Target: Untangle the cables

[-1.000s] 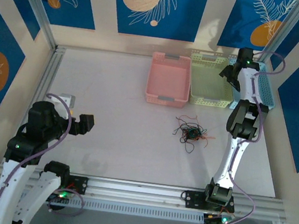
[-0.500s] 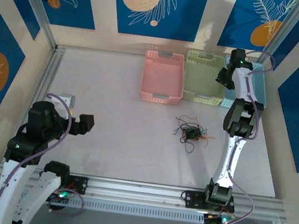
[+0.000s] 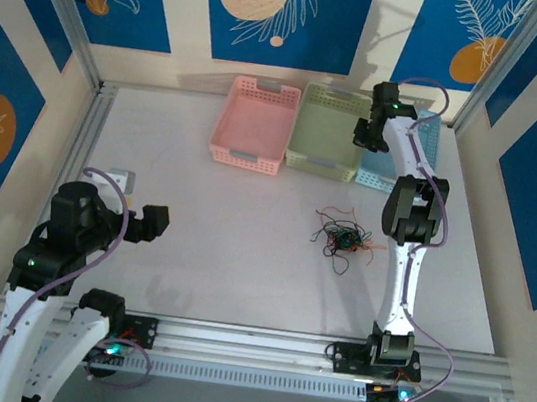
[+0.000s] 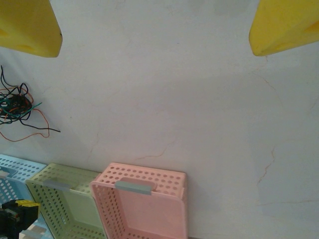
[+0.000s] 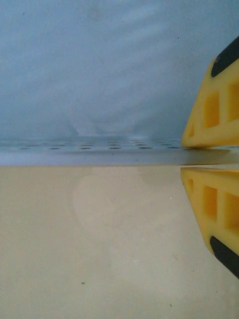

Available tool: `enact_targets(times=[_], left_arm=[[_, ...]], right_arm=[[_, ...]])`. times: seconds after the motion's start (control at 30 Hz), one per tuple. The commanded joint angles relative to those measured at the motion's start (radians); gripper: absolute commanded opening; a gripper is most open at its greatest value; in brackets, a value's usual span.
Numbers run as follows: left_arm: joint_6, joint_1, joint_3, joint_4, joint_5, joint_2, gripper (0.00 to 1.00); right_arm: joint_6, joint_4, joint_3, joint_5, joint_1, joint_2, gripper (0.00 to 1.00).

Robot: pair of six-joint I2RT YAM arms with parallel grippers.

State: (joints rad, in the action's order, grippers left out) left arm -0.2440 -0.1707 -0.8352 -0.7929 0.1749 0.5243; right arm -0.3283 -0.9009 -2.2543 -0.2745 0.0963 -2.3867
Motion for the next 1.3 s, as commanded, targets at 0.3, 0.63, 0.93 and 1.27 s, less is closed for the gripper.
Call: enact_targets(times=[0.3,0.63,0.93,1.27], left_arm=[[0.009,0.001,0.013,0.023,0.0,0.006,0.96],[0.008,0.001,0.013,0.023,0.004,0.005,0.96],[0.01,0.002,0.016,0.027,0.014,-0.01,0.96],[0.011,0.001,0.016,0.024,0.006,-0.032,0.96]], right_arm=[[0.026,-0.033,-0.17,0.07,0.114,-0.077,0.16],[0.064,-0.028,-0.243,0.103,0.188,-0.114,0.16],[0.057,-0.014,-0.241,0.112,0.206,-0.136,0.24],[0.048,-0.046,-0.261,0.089,0.228,-0.013,0.45]])
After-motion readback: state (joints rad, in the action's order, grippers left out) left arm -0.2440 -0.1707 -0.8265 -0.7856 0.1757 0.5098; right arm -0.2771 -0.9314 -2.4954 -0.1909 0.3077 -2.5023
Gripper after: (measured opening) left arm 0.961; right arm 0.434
